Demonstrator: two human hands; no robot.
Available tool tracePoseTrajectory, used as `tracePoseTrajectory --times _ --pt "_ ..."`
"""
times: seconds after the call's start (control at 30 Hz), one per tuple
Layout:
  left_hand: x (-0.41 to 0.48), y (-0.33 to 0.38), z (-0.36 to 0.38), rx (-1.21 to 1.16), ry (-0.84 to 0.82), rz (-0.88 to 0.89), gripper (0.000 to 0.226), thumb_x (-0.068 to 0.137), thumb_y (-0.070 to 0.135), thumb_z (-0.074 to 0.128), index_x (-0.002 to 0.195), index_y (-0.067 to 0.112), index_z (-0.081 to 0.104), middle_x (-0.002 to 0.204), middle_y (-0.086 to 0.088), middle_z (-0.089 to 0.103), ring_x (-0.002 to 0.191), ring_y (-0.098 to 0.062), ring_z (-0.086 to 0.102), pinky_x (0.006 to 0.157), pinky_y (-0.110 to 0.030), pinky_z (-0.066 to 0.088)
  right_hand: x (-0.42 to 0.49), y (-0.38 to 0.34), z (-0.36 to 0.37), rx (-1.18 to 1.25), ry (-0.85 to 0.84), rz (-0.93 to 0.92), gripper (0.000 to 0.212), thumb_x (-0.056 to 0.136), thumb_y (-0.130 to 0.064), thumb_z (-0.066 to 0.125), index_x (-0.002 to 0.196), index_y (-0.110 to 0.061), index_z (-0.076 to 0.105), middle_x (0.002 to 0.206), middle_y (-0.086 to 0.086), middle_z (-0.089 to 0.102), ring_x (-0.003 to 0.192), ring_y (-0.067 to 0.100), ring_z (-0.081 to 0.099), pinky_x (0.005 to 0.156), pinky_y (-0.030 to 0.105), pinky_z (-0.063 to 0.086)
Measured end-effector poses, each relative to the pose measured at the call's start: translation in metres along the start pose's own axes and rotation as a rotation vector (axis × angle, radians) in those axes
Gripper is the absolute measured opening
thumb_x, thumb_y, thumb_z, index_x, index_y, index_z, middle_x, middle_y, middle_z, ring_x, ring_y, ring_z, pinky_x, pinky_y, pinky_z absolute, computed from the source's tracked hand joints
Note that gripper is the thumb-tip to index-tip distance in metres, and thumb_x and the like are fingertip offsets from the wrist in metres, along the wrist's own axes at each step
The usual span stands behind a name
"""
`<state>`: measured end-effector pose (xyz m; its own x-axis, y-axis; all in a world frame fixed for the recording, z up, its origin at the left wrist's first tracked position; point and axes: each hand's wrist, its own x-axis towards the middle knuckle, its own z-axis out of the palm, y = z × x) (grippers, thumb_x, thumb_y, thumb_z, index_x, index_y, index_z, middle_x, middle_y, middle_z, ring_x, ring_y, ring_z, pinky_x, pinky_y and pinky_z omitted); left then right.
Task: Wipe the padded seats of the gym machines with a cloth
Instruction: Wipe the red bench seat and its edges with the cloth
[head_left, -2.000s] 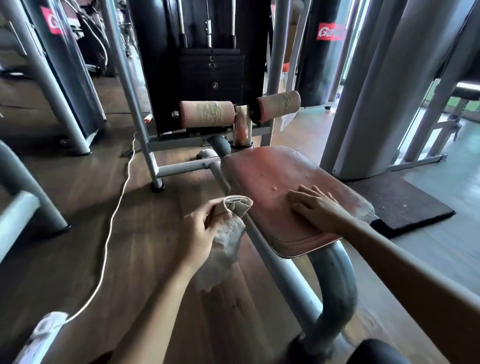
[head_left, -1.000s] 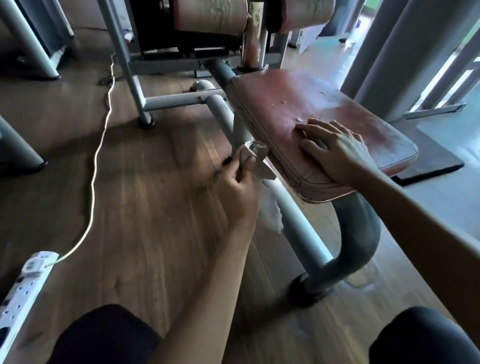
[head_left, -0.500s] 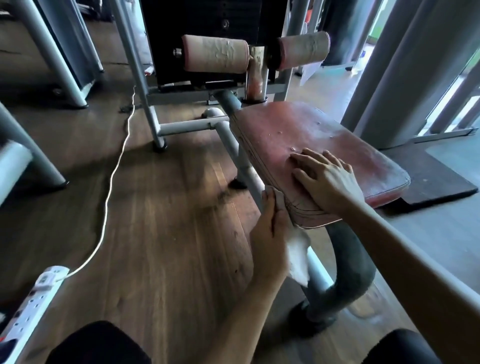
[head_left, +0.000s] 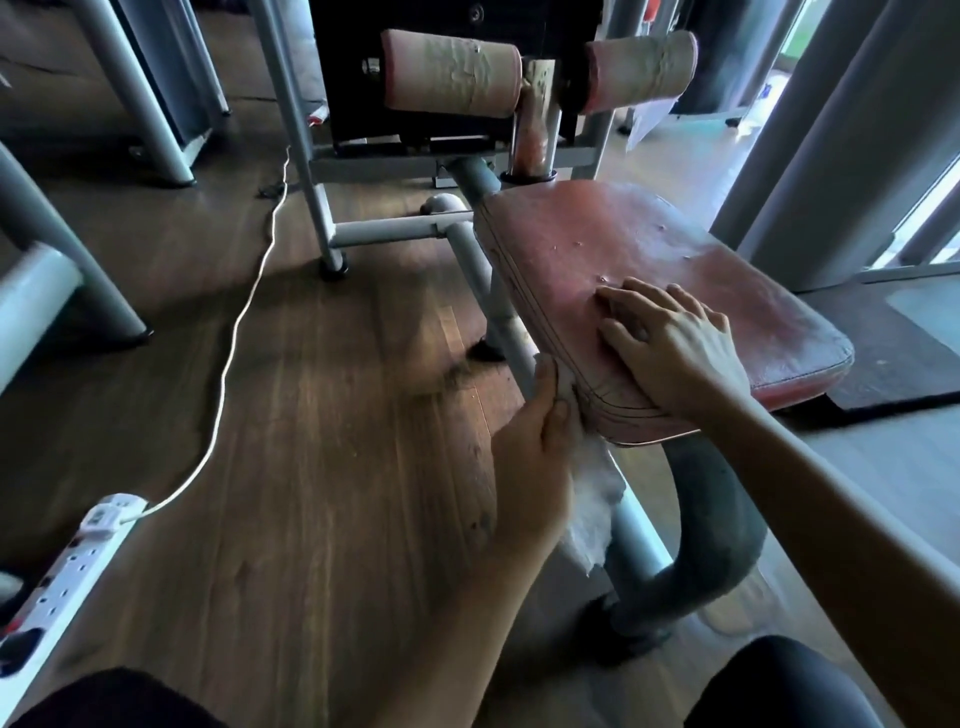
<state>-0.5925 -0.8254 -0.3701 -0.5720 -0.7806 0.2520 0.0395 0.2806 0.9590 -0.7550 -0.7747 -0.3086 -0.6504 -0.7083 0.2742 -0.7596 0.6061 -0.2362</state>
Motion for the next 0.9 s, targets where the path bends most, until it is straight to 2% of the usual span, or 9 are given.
tracePoseTrajectory --times 0.07,0.17,0.2,0.3,0.43,0.53,0.7,0.83,0.9 --pt "0.024 0.002 -0.005 0.036 0.037 -0.018 0.039 0.106 0.018 0.046 0.144 0.016 0.054 0.121 -0.002 0.072 0.103 -0.002 0.062 0.081 -0.004 0.045 0.001 0.0 0.0 0.0 -0.001 0.003 0.056 0.092 -0.065 0.028 0.143 -0.05 0.044 0.156 -0.023 0.037 0.144 0.015 0.031 0.116 0.047 0.023" --pt "0.011 0.012 -0.004 0.048 0.07 0.066 0.035 0.105 0.015 0.047 0.132 -0.001 0.062 0.094 -0.002 0.073 0.081 -0.002 0.063 0.072 -0.017 0.049 0.0 -0.001 -0.001 0.001 0.003 0.01 0.053 0.092 -0.064 0.031 0.142 -0.05 0.045 0.154 -0.024 0.039 0.142 0.015 0.033 0.115 0.048 0.025" --pt "-0.003 0.013 -0.002 0.071 0.061 0.083 0.033 0.104 0.013 0.049 0.131 -0.002 0.063 0.087 -0.002 0.071 0.077 0.001 0.062 0.069 -0.013 0.046 0.0 -0.001 -0.001 0.001 0.004 0.01 0.053 0.092 -0.064 0.031 0.141 -0.05 0.045 0.154 -0.024 0.039 0.142 0.014 0.033 0.115 0.048 0.025" --pt "-0.035 0.008 0.004 0.178 0.051 0.14 0.038 0.099 0.013 0.06 0.136 0.001 0.06 0.102 -0.004 0.076 0.094 0.007 0.062 0.077 0.003 0.041 0.0 -0.002 -0.001 0.007 0.004 0.011 0.053 0.092 -0.063 0.031 0.141 -0.05 0.046 0.154 -0.023 0.039 0.143 0.014 0.033 0.115 0.048 0.026" --pt "-0.03 0.003 0.006 0.069 0.052 0.038 0.039 0.097 0.023 0.065 0.134 0.01 0.064 0.109 -0.002 0.077 0.094 0.0 0.07 0.084 -0.015 0.056 -0.002 -0.003 -0.002 0.024 0.017 0.011 0.055 0.091 -0.065 0.03 0.14 -0.05 0.047 0.154 -0.023 0.04 0.143 0.013 0.033 0.116 0.048 0.027" --pt "-0.007 -0.001 0.001 -0.043 0.082 -0.071 0.039 0.095 0.015 0.064 0.134 0.014 0.065 0.119 0.003 0.074 0.106 0.002 0.067 0.093 -0.015 0.05 -0.002 -0.004 -0.003 0.036 0.018 0.016 0.055 0.091 -0.064 0.03 0.14 -0.049 0.049 0.154 -0.023 0.041 0.142 0.014 0.035 0.116 0.048 0.027" --pt "-0.027 0.01 0.003 -0.096 0.04 -0.08 0.041 0.095 0.01 0.066 0.136 0.011 0.062 0.109 0.018 0.068 0.089 0.022 0.06 0.08 -0.001 0.043 -0.004 -0.005 -0.005 0.028 0.006 0.015 0.049 0.095 -0.059 0.035 0.141 -0.047 0.049 0.154 -0.023 0.041 0.142 0.015 0.034 0.117 0.047 0.027" --pt "-0.048 0.001 0.018 -0.028 0.12 -0.061 0.056 0.081 0.016 0.083 0.134 0.014 0.064 0.101 0.002 0.078 0.09 0.004 0.068 0.083 -0.012 0.053 -0.004 -0.005 -0.006 0.024 -0.004 0.025 0.051 0.095 -0.061 0.033 0.142 -0.048 0.048 0.156 -0.022 0.039 0.144 0.017 0.033 0.118 0.047 0.026" --pt "-0.041 0.003 0.017 -0.047 0.145 -0.103 0.053 0.08 0.016 0.083 0.131 0.015 0.067 0.092 0.005 0.078 0.084 0.001 0.068 0.078 -0.01 0.051 -0.005 -0.005 -0.006 0.033 0.004 0.032 0.049 0.096 -0.06 0.035 0.141 -0.048 0.05 0.155 -0.022 0.04 0.144 0.016 0.033 0.118 0.046 0.026"
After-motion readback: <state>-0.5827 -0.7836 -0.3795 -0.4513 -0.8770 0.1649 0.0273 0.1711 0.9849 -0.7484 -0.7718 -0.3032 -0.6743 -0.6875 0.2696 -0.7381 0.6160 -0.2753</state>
